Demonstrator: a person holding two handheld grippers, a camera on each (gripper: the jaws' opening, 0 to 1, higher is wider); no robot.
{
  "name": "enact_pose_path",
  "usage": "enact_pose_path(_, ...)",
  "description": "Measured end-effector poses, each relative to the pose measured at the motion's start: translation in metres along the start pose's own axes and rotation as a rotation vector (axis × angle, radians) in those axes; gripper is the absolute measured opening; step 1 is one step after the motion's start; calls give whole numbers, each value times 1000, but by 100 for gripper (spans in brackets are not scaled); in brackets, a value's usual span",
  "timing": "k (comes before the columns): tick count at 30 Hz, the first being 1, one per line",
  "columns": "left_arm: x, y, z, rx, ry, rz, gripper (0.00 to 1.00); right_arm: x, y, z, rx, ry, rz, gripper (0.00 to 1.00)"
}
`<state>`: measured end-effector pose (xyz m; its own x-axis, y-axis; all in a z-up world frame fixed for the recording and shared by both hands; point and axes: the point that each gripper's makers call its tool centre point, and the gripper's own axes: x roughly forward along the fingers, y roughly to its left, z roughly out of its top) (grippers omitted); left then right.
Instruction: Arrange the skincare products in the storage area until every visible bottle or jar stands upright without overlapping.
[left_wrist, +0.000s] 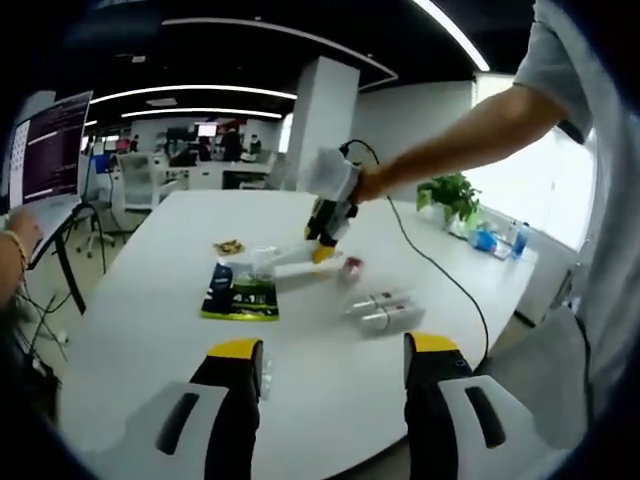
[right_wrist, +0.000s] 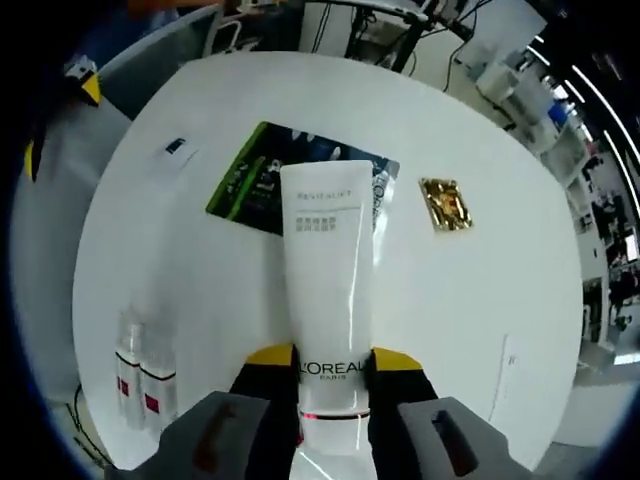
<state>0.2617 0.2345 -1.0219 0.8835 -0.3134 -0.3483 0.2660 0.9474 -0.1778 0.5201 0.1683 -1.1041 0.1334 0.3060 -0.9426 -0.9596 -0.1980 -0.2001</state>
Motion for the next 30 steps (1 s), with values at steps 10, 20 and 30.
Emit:
enact_pose_path(10, -1, -4, 6, 3, -31, -14, 68, -41, 23, 12, 143, -148, -80, 18)
enact_pose_path(20, -2, -7, 10, -26, -51, -36, 71, -84, 74, 13, 298, -322, -138, 18)
enact_pose_path(30, -2, -5, 16, -99, -49, -45, 75, -111, 141, 28, 425, -482, -164, 18)
